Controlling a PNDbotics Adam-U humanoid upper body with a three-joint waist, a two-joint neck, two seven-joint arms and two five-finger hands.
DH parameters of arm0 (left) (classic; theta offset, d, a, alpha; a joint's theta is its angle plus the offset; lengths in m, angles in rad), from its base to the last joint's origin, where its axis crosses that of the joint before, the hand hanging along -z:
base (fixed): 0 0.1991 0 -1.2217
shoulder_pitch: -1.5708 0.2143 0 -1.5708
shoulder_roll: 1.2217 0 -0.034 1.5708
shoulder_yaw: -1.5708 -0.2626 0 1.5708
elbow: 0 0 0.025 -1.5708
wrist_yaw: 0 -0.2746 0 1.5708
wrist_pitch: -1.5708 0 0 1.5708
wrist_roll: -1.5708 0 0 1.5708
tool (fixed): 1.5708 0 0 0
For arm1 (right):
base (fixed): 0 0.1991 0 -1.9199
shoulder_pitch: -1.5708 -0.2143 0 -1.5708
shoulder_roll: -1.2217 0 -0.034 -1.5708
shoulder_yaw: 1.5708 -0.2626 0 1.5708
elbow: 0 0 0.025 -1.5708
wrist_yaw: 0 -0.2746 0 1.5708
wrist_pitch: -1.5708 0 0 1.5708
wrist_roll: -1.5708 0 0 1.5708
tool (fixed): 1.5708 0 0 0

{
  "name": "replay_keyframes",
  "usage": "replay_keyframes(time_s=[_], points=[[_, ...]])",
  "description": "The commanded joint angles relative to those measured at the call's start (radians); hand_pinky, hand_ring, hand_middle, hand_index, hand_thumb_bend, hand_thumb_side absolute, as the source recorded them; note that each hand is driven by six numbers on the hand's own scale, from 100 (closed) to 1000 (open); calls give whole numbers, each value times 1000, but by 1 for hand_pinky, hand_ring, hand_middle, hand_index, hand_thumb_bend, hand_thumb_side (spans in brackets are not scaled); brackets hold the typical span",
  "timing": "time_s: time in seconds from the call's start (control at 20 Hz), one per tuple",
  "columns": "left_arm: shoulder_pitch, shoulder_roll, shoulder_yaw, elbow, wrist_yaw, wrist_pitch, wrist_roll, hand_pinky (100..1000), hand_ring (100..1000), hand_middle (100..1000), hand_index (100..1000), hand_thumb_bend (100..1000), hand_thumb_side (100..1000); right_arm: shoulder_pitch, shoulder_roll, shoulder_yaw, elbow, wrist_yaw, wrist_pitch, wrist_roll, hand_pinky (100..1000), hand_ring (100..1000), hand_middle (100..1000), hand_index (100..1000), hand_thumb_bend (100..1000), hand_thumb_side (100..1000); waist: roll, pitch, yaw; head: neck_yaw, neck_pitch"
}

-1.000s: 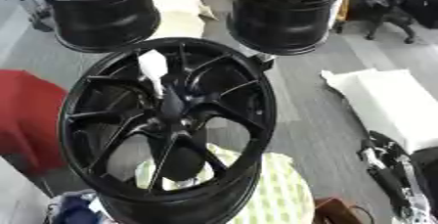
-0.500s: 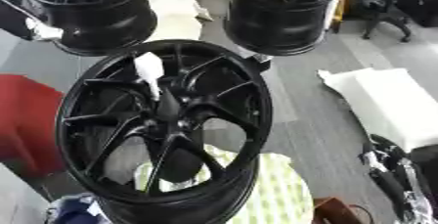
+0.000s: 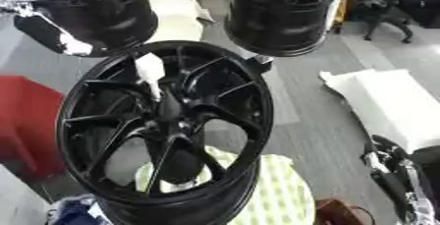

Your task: Pull the pin out of the wheel hub.

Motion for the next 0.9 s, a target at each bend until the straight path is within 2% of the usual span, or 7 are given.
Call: replay_keyframes(time_s=[0.05, 0.6, 0.9], points=[[-31, -4, -20, 17, -28, -276, -252, 846, 805, 831, 921, 333, 376, -5, -22, 0, -6, 3, -5, 3, 681, 632, 664, 824, 151, 453, 1, -14, -3, 3, -2], [-56, -76, -66, 107, -115, -362, -252, 857, 827, 860, 926, 288, 304, -4, -19, 3, -6, -1, -8, 7, 681, 632, 663, 824, 154, 453, 1, -14, -13, 5, -2], [-52, -79, -85, 133, -137, -398, -252, 852, 821, 846, 915, 275, 285, -3, -19, 2, -6, -2, -8, 5, 681, 631, 662, 824, 154, 452, 2, -13, -19, 5, -2]])
